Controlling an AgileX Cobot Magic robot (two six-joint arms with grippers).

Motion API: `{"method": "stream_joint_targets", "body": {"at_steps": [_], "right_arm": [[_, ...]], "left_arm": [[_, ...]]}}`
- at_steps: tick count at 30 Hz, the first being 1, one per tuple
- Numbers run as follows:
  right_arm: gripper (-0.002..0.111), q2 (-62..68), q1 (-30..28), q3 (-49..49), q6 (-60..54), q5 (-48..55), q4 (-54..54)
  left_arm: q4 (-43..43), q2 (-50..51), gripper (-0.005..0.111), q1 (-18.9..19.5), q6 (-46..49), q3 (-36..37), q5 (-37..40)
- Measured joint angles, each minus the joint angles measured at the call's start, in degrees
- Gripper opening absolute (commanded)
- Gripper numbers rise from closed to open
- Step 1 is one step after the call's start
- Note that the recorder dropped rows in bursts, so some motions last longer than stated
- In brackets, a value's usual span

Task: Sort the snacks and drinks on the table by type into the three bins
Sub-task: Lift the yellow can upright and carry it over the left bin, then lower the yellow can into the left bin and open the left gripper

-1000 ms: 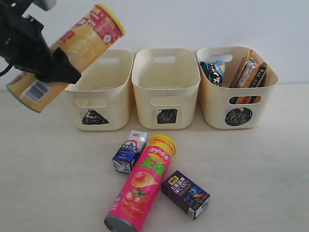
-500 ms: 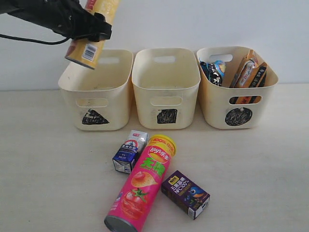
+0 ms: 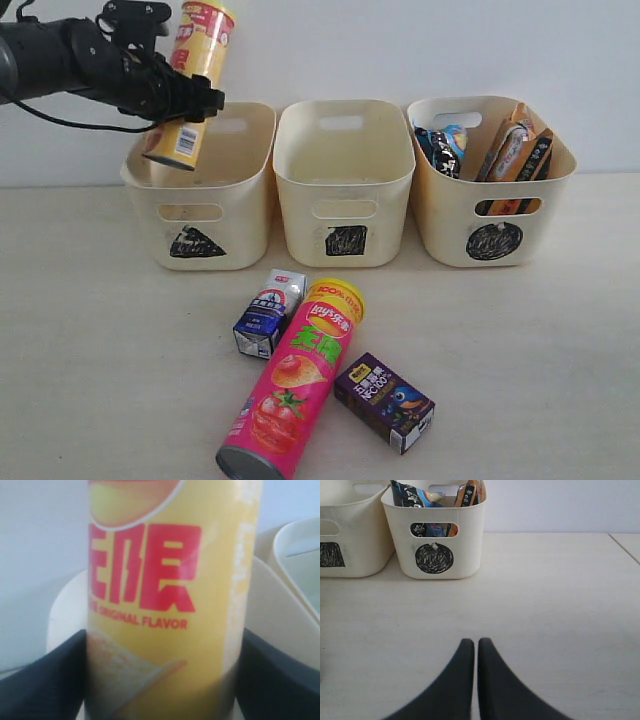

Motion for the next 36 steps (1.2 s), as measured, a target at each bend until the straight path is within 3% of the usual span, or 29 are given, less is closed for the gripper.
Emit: {"method": "stream_joint_targets", "body": {"at_steps": [2, 7, 9, 12, 17, 23, 26, 31, 32, 36], "right_arm": [[0.0, 0.0, 0.0, 0.0, 0.0, 0.0, 0.0], [0.0, 0.0, 0.1, 0.0, 0.0, 0.0, 0.0], [0.0, 0.0, 0.1, 0.0, 0.0, 0.0, 0.0], [0.0, 0.0, 0.1, 0.0, 0.0, 0.0, 0.0], [0.0, 0.0, 0.1, 0.0, 0.0, 0.0, 0.0], [0.0, 0.0, 0.1, 0.0, 0.0, 0.0, 0.0], [0.0, 0.0, 0.1, 0.0, 0.0, 0.0, 0.0], [0.0, 0.0, 0.1, 0.0, 0.0, 0.0, 0.0], [0.0, 0.0, 0.1, 0.0, 0.0, 0.0, 0.0], [0.0, 0.0, 0.1, 0.0, 0.0, 0.0, 0.0]], "left_arm": [[0.1, 1.0, 0.017, 0.3, -0.2, 0.0, 0.1], [0.1, 1.9, 0.06, 0.4, -0.2, 0.0, 1.4], [0.1, 1.9, 0.072, 0.4, -0.2, 0.0, 1.6], [0.1, 1.9, 0.082, 0.4, -0.4, 0.0, 1.6], [0.1, 1.9, 0.086, 0.4, -0.4, -0.1, 2.1], [0.1, 1.8, 0.081, 0.4, -0.4, -0.1, 4.9], [0.3, -0.2, 0.064, 0.4, -0.4, -0.1, 8.1], [0.8, -6.1, 0.01, 0.4, 3.1, -0.1, 17.2], [0.8, -7.4, 0.005, 0.4, 4.2, -0.1, 19.8], [0.7, -11.2, 0.004, 0.4, 8.6, -0.2, 29.3]]}}
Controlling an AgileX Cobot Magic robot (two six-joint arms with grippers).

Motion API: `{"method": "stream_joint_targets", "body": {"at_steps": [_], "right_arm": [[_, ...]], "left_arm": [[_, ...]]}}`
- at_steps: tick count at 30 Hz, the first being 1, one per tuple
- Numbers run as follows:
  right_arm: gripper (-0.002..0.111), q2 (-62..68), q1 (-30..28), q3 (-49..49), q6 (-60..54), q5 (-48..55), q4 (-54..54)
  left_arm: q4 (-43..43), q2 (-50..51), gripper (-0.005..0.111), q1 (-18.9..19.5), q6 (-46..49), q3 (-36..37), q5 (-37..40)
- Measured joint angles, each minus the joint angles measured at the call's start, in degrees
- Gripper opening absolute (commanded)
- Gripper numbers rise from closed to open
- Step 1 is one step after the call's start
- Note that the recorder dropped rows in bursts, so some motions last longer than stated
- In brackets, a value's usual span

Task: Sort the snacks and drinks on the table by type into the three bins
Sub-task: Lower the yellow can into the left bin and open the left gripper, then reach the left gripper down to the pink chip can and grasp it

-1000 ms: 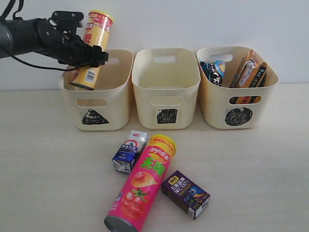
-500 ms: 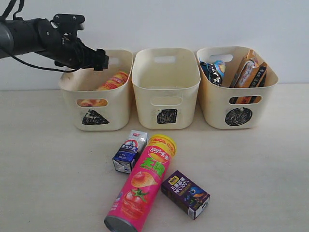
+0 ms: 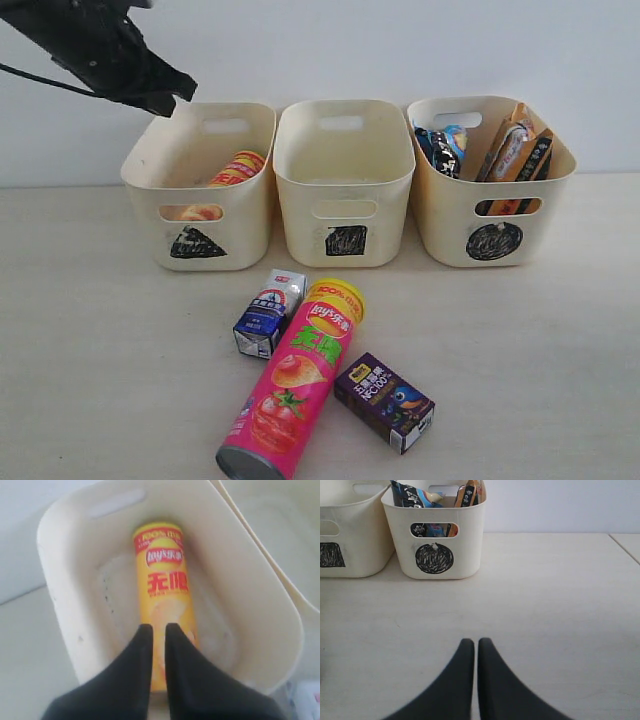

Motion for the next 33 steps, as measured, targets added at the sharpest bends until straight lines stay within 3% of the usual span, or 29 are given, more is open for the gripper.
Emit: {"method": "stream_joint_targets", "body": {"at_steps": [5, 9, 18, 24, 28, 30, 33], "right_arm": [[0.0, 0.0, 0.0, 0.0, 0.0, 0.0, 0.0], [0.0, 0.0, 0.0, 0.0, 0.0, 0.0, 0.0], [0.0, 0.0, 0.0, 0.0, 0.0, 0.0, 0.0], [0.0, 0.0, 0.0, 0.0, 0.0, 0.0, 0.0], [0.0, 0.0, 0.0, 0.0, 0.0, 0.0, 0.0], [0.0, 0.0, 0.0, 0.0, 0.0, 0.0, 0.0], [0.0, 0.0, 0.0, 0.0, 0.0, 0.0, 0.0]], "left_arm": [[-1.8, -2.5, 0.004, 0.0, 1.9, 0.6, 9.5], [-3.0, -6.1, 0.004, -1.1, 4.4, 6.8, 11.6], [-4.4, -15.8, 0.004, -9.6, 6.5, 25.9, 9.1], [-7.0, -18.2, 0.005, -14.7, 5.5, 31.3, 10.2], [-8.2, -18.4, 0.026, -17.7, 5.6, 33.5, 10.7], [-8.6, -18.4, 0.045, -19.2, 6.4, 34.0, 10.7], [-9.0, -18.4, 0.084, -21.9, 7.4, 34.5, 10.7]]}}
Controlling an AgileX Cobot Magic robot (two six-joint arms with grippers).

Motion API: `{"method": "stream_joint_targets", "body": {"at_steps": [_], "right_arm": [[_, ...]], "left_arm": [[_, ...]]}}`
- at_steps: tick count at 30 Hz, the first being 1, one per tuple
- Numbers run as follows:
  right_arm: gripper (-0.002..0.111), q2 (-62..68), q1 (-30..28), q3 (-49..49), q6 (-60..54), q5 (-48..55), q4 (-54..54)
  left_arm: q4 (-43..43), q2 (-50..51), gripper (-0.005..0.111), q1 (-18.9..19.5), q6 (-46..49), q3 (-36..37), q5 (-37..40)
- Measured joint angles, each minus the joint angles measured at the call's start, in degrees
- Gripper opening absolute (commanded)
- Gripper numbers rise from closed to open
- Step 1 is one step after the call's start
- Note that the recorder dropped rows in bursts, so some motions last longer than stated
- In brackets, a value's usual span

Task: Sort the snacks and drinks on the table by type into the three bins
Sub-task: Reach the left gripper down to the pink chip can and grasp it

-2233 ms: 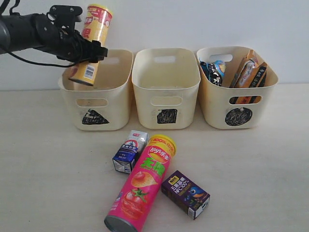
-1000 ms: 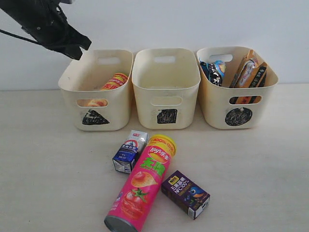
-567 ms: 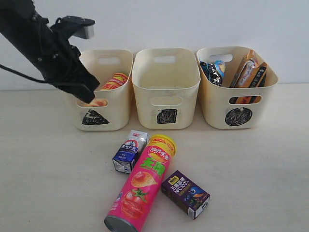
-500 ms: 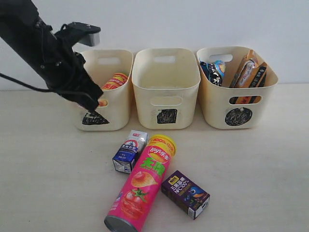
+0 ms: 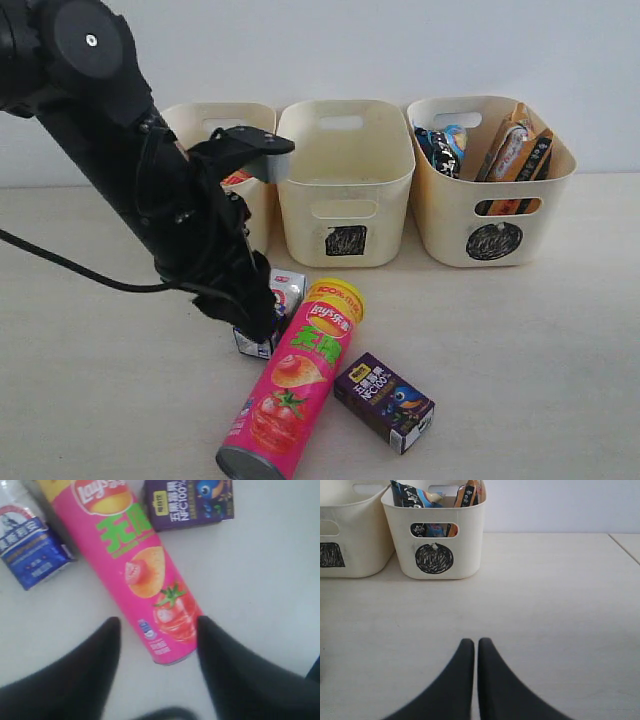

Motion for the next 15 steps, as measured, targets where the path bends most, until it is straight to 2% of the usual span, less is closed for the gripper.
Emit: {"method": "stream_joint_targets", "body": {"at_steps": [2, 3, 6, 9, 13, 15], "right_arm": [[0.0, 0.0, 0.0, 0.0, 0.0, 0.0, 0.0], [0.0, 0.0, 0.0, 0.0, 0.0, 0.0, 0.0], [0.0, 0.0, 0.0, 0.0, 0.0, 0.0, 0.0], [0.0, 0.0, 0.0, 0.0, 0.0, 0.0, 0.0], [0.0, 0.0, 0.0, 0.0, 0.0, 0.0, 0.0], [0.0, 0.0, 0.0, 0.0, 0.0, 0.0, 0.0]], "left_arm": [[-1.2, 0.0, 0.106, -1.4, 0.1, 0.0, 0.0], [-2.4, 0.3, 0.109, -2.0, 0.2, 0.0, 0.0], [-5.9, 1.7, 0.106, -3.5, 1.2, 0.0, -0.2], [-6.1, 3.9, 0.096, -4.7, -0.3, 0.0, -2.2], [1.0, 6.8, 0.08, -5.9, -7.2, 0.0, -6.5], [5.0, 8.1, 0.079, -6.2, -10.7, 0.0, -8.3]]}}
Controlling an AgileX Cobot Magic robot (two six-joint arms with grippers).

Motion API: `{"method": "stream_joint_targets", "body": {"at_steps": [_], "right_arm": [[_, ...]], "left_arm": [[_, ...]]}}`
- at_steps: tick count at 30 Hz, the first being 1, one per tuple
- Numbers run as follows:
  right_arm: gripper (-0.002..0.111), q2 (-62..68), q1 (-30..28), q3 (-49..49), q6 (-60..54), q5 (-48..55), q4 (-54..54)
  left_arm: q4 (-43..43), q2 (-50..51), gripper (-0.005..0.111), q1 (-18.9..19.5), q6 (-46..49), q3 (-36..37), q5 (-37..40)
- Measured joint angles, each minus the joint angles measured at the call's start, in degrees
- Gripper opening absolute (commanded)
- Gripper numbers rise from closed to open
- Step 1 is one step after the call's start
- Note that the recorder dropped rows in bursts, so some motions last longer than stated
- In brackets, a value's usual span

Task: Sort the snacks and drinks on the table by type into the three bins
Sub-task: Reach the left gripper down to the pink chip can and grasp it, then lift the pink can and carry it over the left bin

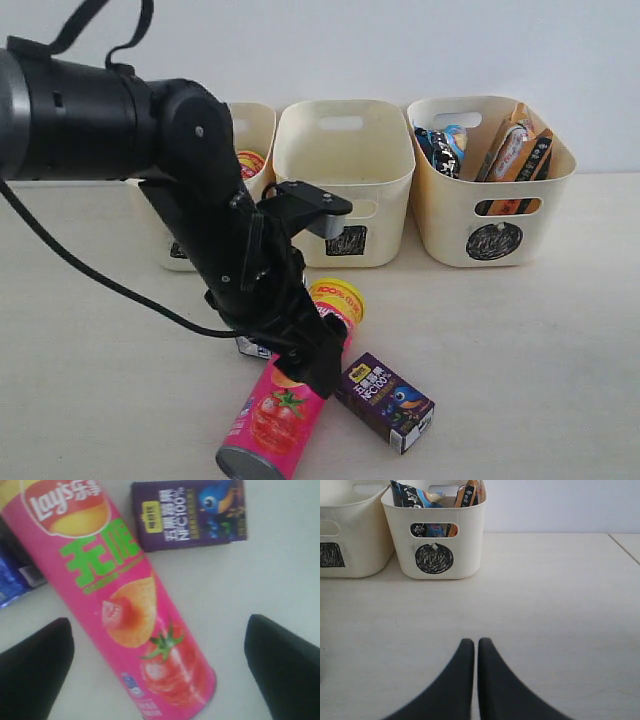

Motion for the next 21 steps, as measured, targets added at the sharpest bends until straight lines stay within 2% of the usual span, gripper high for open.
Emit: {"method": "stream_joint_targets", "body": {"at_steps": [12, 17, 19, 21], "right_arm": [[0.0, 0.0, 0.0, 0.0, 0.0, 0.0, 0.0], [0.0, 0.0, 0.0, 0.0, 0.0, 0.0, 0.0], [0.0, 0.0, 0.0, 0.0, 0.0, 0.0, 0.0], [0.0, 0.0, 0.0, 0.0, 0.0, 0.0, 0.0]], "left_arm": [[4.0, 7.8, 0.077, -2.0, -3.2, 0.0, -5.7], [7.1, 11.3, 0.075, -2.3, -7.9, 0.0, -7.5], [7.9, 12.1, 0.064, -2.3, -9.1, 0.0, -8.5], [8.1, 12.1, 0.042, -2.3, -9.5, 0.0, -8.9]]}}
